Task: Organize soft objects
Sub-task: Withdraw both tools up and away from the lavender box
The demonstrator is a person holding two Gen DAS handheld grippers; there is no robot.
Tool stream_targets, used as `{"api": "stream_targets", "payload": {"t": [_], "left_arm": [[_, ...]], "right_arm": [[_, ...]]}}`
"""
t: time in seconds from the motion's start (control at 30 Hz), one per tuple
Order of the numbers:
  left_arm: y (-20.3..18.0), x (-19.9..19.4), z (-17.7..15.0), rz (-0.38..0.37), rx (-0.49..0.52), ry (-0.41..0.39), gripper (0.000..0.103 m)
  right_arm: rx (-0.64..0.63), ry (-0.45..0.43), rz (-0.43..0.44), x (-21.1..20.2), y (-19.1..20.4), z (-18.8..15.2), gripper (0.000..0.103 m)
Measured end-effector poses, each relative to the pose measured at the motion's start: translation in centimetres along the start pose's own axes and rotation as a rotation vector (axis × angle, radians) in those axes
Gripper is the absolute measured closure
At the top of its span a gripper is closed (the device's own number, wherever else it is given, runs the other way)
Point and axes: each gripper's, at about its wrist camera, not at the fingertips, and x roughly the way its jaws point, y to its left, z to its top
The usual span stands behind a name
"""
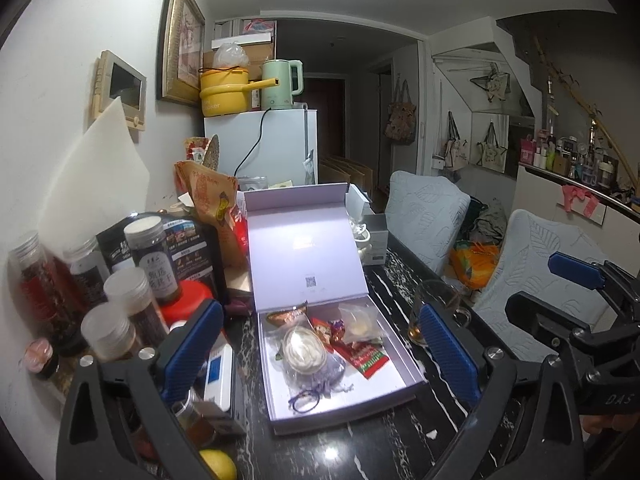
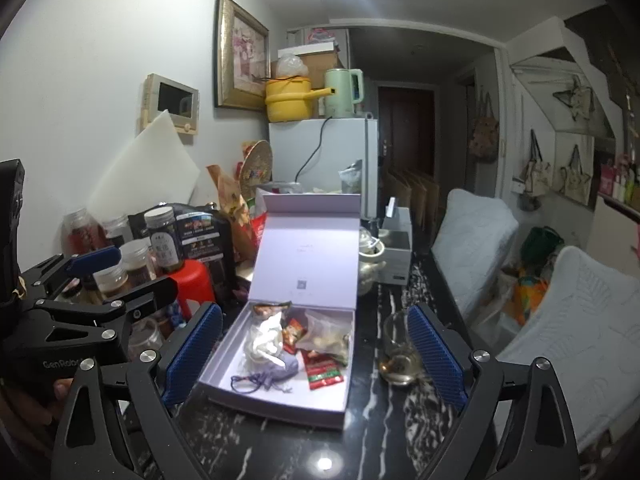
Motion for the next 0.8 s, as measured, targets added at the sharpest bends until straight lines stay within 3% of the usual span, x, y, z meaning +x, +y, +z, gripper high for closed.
{"api": "stream_targets", "payload": {"t": [0.5,0.8], "left_arm": [[-1.2,-2.0,-5.7,-0.036,-0.033,0.072,0.002],[-1.3,-2.2,-7.4,-0.047,-0.046,0.098,0.002]], "right_arm": [[0.038,0.050,-0.048,-2.7,0.5,-5.5,0.006],[0.068,0.089,-0.069,-2.8,0.1,-7.7,0.006]]}}
